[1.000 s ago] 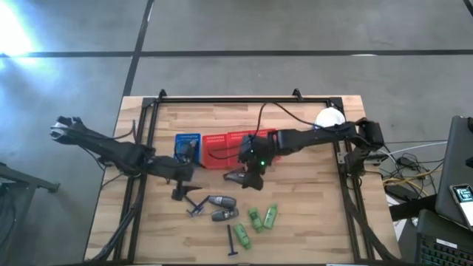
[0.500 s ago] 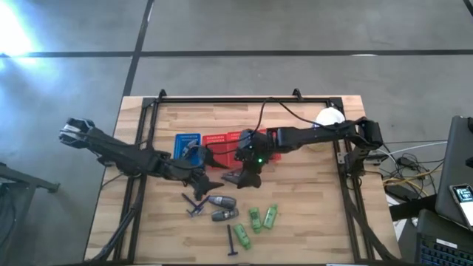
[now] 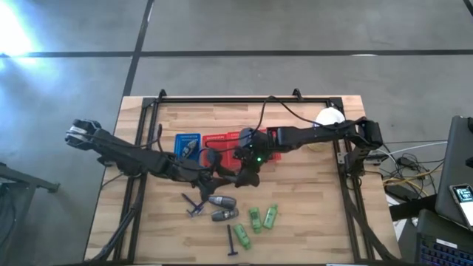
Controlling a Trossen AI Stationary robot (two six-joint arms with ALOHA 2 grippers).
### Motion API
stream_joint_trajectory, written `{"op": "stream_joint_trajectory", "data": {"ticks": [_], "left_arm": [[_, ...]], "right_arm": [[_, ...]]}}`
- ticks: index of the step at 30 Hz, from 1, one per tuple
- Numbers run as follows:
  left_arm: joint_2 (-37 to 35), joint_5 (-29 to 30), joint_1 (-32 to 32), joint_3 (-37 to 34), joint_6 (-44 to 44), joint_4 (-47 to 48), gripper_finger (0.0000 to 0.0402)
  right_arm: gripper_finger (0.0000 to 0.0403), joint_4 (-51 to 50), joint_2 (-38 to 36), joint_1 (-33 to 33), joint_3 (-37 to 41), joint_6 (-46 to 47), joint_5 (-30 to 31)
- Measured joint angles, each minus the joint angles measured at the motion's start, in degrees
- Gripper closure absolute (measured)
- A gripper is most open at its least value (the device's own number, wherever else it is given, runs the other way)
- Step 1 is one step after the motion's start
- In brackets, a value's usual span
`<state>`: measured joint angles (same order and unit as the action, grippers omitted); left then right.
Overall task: Pick & Place Travel size toiletries
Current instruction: Put the gray deodorant into the blue bin
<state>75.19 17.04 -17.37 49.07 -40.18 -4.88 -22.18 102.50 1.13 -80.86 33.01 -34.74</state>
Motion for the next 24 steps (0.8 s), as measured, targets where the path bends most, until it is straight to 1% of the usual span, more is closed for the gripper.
{"op": "stream_joint_trajectory", "data": {"ticks": [2, 7, 10, 13, 17, 20, 22, 24], "left_arm": [[-0.06, 0.09, 0.00, 0.68, 0.32, 2.03, 0.0274], [-0.34, 1.23, 0.00, 1.64, 1.11, 4.64, 0.0275], [-0.43, 3.09, -0.09, 2.66, 1.33, 7.19, 0.0275], [-0.86, 5.25, -0.09, 3.35, 2.21, 11.64, 0.0281], [-2.48, 6.35, -0.30, 3.41, 5.16, 16.24, 0.0288], [-4.06, 10.34, -0.53, 3.19, 8.55, 21.91, 0.0302], [-5.44, 12.55, -0.61, 3.15, 12.78, 25.77, 0.0320], [-6.87, 13.32, -0.63, 2.84, 17.88, 27.72, 0.0343]], "right_arm": [[0.0189, 0.35, 0.04, 0.00, 0.00, -0.02, 0.04], [0.0187, 0.50, 0.04, 0.09, 0.00, 0.02, 0.26], [0.0181, 0.52, 0.04, 0.10, 0.00, -0.10, 0.61], [0.0163, -0.07, -0.10, 0.13, -0.01, 0.03, 0.60], [0.0133, -0.54, -0.76, 0.14, -0.02, -0.01, 0.76], [0.0110, -2.65, -2.46, 0.27, -0.04, -0.56, 3.46], [0.0096, -4.50, -3.88, 0.34, -0.08, -1.99, 6.23], [0.0082, -5.13, -4.99, 0.41, 0.04, -3.46, 9.03]]}}
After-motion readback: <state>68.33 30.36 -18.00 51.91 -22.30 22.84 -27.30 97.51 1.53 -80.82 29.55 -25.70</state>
